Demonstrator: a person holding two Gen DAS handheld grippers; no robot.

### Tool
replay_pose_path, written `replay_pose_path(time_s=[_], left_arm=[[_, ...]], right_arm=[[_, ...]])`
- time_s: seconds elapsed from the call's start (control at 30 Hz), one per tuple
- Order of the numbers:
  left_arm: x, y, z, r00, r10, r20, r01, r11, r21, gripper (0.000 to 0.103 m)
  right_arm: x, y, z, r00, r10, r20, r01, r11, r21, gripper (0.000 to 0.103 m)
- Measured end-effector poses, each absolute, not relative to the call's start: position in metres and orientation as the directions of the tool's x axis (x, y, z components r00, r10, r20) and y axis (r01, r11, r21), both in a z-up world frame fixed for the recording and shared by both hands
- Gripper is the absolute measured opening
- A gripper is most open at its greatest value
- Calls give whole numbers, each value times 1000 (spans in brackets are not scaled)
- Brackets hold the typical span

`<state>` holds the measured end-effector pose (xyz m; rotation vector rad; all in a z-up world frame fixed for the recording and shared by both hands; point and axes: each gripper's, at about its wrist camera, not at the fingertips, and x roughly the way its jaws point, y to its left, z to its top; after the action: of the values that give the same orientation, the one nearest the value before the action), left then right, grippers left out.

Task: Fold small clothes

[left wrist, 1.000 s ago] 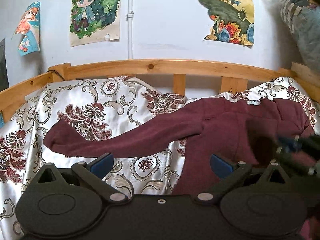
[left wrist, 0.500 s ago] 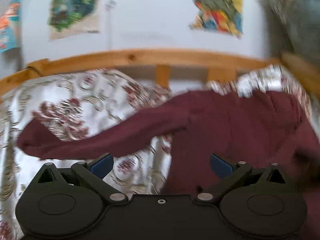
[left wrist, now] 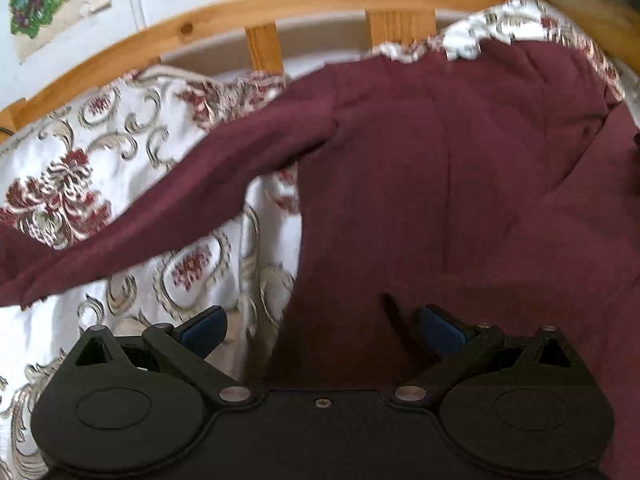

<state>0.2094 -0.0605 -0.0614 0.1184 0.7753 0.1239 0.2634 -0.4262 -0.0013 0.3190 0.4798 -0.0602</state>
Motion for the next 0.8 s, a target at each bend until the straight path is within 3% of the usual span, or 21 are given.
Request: replay_pose_path(time_s=[0.3, 0.33, 0.4, 0.43, 0.53, 0.67, 0.8], left_arm=[[198, -70, -68, 720, 159, -676, -51, 983, 177, 102], [195, -68, -66, 725, 146, -673, -51, 986, 159, 102], [189, -63, -61, 738, 141, -660, -68, 989, 135, 102], [186, -61, -59, 745, 144, -651, -79, 989, 129, 102], [176, -51, -48, 768, 178, -615, -125, 984, 128, 102], [161, -26, -31, 792, 267, -549, -229, 964, 138, 102], [152, 16, -16, 806, 330, -492, -308, 943, 129, 102]], right_arm=[[259, -439, -2, 897, -57, -438, 211, 926, 312, 10], [259, -437, -1, 896, -59, -440, 211, 929, 306, 15], [254, -435, 1, 902, -61, -427, 201, 935, 292, 36], [252, -433, 3, 905, -69, -421, 201, 939, 278, 53], [244, -426, 12, 916, -90, -391, 191, 955, 226, 64], [236, -415, 22, 929, -72, -363, 157, 964, 213, 88], [224, -394, 28, 936, -15, -350, 92, 974, 206, 100]])
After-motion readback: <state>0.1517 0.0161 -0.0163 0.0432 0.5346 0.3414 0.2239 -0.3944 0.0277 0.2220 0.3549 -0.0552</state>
